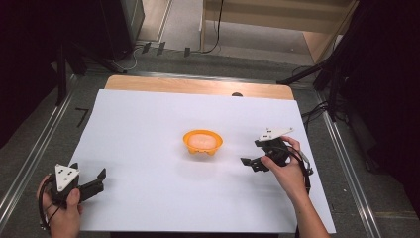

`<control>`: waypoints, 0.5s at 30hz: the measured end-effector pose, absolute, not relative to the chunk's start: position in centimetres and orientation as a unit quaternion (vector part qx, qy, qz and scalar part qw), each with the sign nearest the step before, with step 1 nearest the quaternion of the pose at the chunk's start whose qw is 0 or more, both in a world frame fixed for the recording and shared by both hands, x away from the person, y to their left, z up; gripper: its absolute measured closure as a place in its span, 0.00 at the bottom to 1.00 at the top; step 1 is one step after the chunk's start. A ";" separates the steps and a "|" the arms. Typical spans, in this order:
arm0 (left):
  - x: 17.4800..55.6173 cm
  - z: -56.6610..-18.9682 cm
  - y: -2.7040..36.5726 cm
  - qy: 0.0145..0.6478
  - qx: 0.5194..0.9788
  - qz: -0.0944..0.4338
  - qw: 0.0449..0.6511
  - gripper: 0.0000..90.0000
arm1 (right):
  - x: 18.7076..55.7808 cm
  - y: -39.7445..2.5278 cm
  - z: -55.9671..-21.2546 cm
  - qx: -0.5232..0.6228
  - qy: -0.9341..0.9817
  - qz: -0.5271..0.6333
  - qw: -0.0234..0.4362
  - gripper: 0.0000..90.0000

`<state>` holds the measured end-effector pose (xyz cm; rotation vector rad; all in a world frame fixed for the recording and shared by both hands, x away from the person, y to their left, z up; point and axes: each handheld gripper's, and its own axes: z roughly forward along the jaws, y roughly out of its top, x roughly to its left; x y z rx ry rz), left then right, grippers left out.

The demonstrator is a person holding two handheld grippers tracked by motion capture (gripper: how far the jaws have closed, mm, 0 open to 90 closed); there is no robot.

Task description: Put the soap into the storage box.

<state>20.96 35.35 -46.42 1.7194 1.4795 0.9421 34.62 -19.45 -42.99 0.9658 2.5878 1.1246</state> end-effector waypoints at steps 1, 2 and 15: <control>21.0 -46.4 35.4 0.567 0.660 0.361 0.335 0.15 | 34.5 -19.6 -43.1 0.324 0.864 0.378 0.079 0.14; 21.0 -46.4 35.4 0.567 0.660 0.361 0.335 0.15 | 34.5 -19.6 -43.1 0.324 0.864 0.378 0.079 0.14; 21.0 -46.4 35.3 0.568 0.661 0.362 0.332 0.15 | 31.7 -23.0 -45.2 0.365 0.825 0.421 0.092 0.15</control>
